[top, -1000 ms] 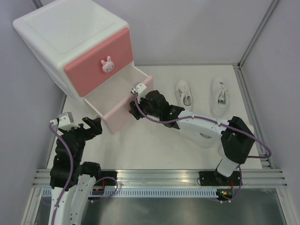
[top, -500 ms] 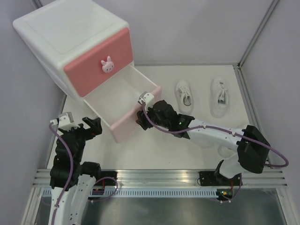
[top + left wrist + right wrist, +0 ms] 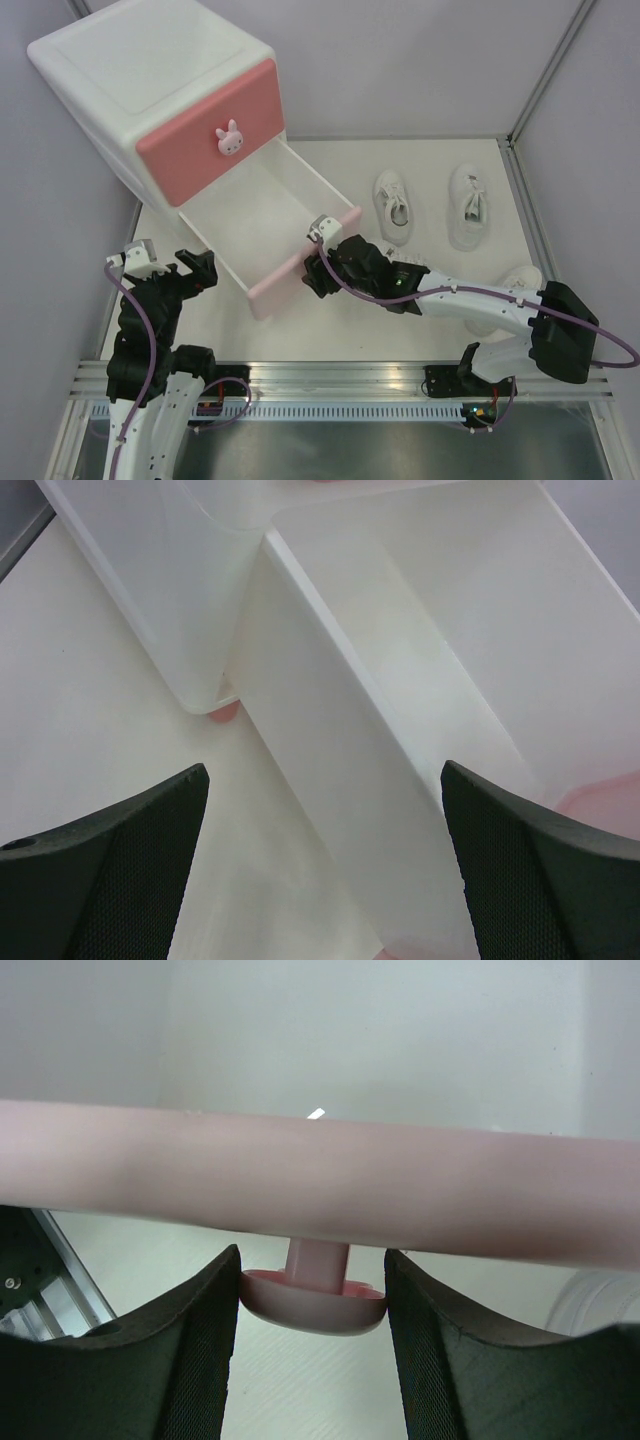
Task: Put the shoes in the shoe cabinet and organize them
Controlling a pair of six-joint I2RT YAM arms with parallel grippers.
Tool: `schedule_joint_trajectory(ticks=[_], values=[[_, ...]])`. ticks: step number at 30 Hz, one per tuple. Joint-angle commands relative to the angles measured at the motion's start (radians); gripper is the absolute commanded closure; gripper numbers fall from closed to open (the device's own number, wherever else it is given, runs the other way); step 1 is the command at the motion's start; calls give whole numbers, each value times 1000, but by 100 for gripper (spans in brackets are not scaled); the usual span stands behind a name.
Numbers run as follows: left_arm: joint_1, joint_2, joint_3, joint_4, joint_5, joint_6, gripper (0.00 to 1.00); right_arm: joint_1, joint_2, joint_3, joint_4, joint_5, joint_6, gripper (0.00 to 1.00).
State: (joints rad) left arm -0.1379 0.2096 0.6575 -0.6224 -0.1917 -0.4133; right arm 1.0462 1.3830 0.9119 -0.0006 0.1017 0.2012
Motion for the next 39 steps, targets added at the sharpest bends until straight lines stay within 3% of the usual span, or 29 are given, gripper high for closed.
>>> schedule_joint_trajectory(ticks=[1,12,15,16,18,22,27,30,35,39], values=[[-2,8,-1,26,-26,2,0,31,-74,-28,4,16,49,94],[-2,8,-2,27,-20,1,0,43,-140,-100,-25,52,69,92],[-2,11,-2,26,-20,1,0,44,-142,-108,-35,50,73,71],[-2,13,-4,27,-18,1,0,44,-144,-111,-38,40,75,55],[-2,16,-2,27,-17,-1,0,46,-150,-119,-38,26,83,43],[-2,19,-4,26,-12,-1,0,57,-160,-117,-53,-9,84,36],[-2,20,-4,24,-12,-2,0,77,-182,-85,-88,-85,89,17],[-2,24,-4,26,-9,-2,0,81,-194,-62,-111,-129,86,10],[-2,27,1,26,-5,7,0,81,-255,-16,-179,-84,102,6],[-2,27,5,23,6,16,0,81,-312,50,-362,25,102,2]])
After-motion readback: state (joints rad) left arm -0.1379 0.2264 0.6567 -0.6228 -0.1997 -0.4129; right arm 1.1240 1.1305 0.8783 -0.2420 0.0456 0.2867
